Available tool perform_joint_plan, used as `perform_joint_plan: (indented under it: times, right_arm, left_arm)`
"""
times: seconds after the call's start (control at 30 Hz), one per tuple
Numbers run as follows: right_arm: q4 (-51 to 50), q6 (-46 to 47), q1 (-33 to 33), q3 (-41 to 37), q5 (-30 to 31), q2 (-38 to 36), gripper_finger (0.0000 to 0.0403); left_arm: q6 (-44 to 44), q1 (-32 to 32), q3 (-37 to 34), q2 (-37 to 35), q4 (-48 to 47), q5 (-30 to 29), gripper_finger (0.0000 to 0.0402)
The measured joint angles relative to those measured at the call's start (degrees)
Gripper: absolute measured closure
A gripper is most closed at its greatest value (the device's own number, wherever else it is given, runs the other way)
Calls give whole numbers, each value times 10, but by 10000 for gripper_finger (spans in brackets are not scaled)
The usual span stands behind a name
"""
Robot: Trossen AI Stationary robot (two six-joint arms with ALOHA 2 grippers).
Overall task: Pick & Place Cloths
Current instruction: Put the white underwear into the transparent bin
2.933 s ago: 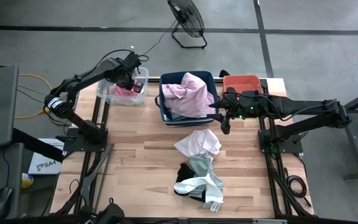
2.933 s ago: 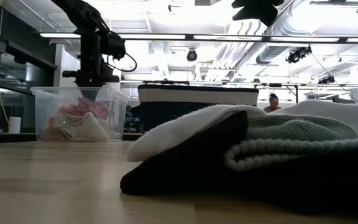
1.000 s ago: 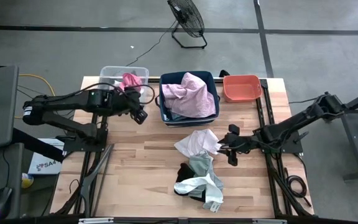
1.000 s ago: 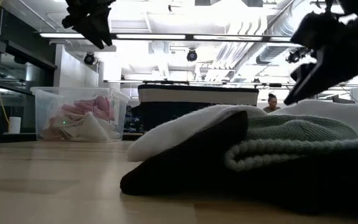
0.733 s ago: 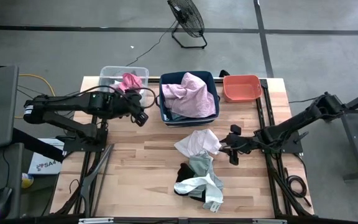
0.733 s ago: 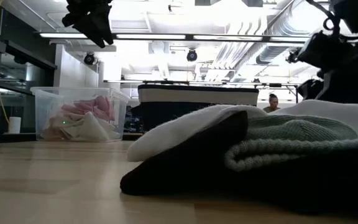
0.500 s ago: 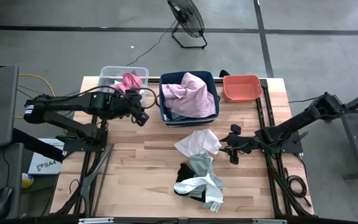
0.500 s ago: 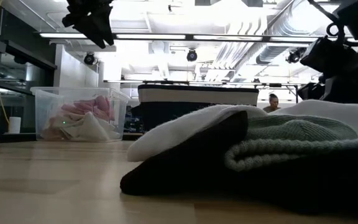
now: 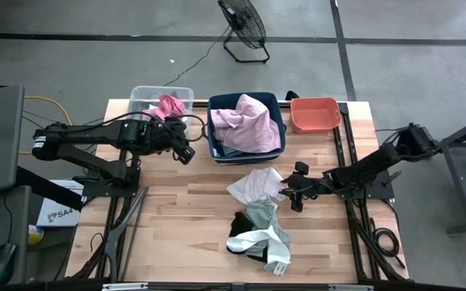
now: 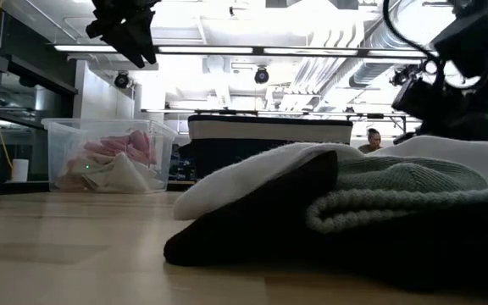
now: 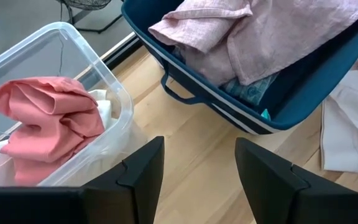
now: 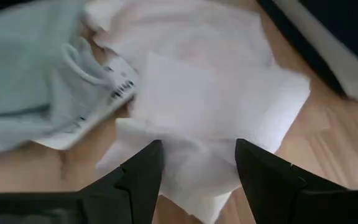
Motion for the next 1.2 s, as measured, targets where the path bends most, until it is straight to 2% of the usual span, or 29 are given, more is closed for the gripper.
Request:
perform_joint_plan:
  times: [0.43, 0.57, 0.8, 1.0, 1.2]
  right_arm:
    - [36, 88, -43, 3, 8, 92, 215]
    - [35, 94, -44, 3, 9, 93, 259]
    - [39, 102, -44, 1, -1, 94, 387]
    - [81, 106, -40, 0, -8, 89, 395]
    - [72, 68, -13, 36, -18, 50, 397]
  left_arm:
    - [-2, 0, 0, 0, -1, 0, 210]
    - [-2, 0, 0, 0, 0, 2, 210]
    - [-6, 0, 0, 0, 1, 2, 210]
    - [-6, 0, 0, 0, 1, 2, 210]
    - [-6, 0, 0, 0, 1, 3, 210]
